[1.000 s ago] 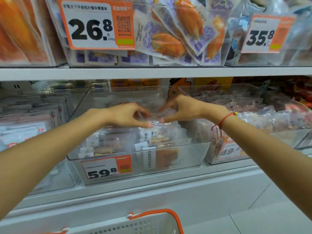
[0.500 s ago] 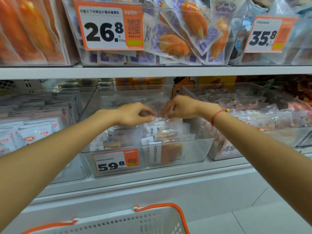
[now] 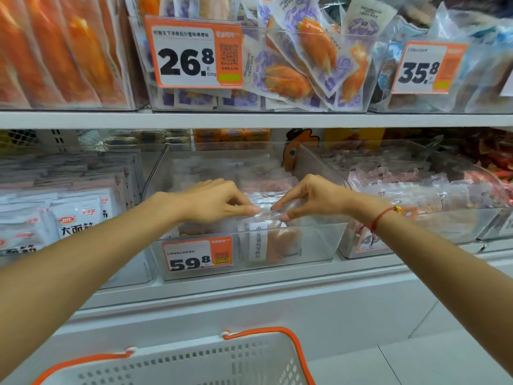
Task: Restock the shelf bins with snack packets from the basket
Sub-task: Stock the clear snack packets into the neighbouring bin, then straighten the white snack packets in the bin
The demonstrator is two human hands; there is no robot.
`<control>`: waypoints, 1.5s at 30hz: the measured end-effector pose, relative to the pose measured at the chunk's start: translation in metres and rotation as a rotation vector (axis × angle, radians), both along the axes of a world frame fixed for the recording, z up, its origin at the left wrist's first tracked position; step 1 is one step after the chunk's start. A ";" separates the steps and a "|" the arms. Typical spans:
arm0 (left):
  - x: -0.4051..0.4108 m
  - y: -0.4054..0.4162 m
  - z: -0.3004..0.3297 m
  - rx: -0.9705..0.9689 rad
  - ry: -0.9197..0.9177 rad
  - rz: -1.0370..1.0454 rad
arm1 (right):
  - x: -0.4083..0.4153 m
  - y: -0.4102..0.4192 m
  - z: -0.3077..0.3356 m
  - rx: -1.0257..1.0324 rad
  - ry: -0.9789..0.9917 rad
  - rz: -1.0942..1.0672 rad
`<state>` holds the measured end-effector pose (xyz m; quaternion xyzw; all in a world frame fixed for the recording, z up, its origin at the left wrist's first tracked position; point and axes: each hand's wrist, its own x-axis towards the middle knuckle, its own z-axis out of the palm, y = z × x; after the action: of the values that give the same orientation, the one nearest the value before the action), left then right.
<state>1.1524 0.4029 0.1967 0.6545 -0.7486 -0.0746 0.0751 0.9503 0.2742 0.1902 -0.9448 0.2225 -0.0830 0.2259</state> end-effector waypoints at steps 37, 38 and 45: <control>0.204 0.246 0.008 0.121 -0.252 0.672 | 0.252 0.218 0.000 -0.270 -0.012 0.150; 0.207 0.243 0.004 0.110 -0.231 0.687 | 0.264 0.221 -0.001 -0.224 0.010 0.192; 0.230 0.226 -0.008 0.094 -0.242 0.707 | 0.306 0.221 -0.028 -0.274 0.086 0.186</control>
<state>1.3823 0.6287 0.1889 0.8792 -0.4759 -0.0006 -0.0231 1.2566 0.4955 0.1626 -0.9859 0.1303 -0.0507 0.0922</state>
